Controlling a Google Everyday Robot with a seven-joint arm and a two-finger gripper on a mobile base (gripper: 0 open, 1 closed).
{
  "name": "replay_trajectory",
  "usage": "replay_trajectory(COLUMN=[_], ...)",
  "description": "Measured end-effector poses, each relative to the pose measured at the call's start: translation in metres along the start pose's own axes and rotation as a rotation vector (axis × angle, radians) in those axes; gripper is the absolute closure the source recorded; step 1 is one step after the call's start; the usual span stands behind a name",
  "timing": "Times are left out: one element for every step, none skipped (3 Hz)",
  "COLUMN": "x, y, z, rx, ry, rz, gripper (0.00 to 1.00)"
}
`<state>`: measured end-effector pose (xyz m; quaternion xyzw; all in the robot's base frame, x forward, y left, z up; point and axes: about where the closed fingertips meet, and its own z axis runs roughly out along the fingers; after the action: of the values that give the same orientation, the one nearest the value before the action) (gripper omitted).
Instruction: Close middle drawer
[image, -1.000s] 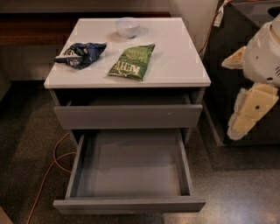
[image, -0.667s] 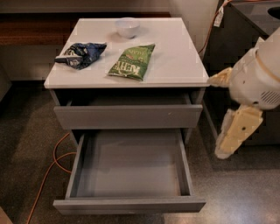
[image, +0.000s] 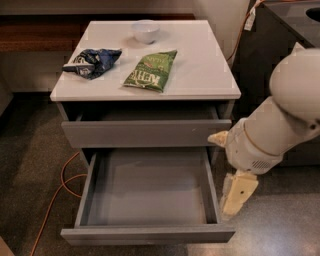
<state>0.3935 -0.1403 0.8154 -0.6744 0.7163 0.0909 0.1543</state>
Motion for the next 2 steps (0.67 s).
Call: replay_trajectory(x=[0.004,-0.002], y=[0.005,0.015], z=[0.040,0.112], rx=[-0.014,-0.019], ry=[-0.004,-0.012], rz=[-0.001,-0.023], gripper=[0.00,0.00])
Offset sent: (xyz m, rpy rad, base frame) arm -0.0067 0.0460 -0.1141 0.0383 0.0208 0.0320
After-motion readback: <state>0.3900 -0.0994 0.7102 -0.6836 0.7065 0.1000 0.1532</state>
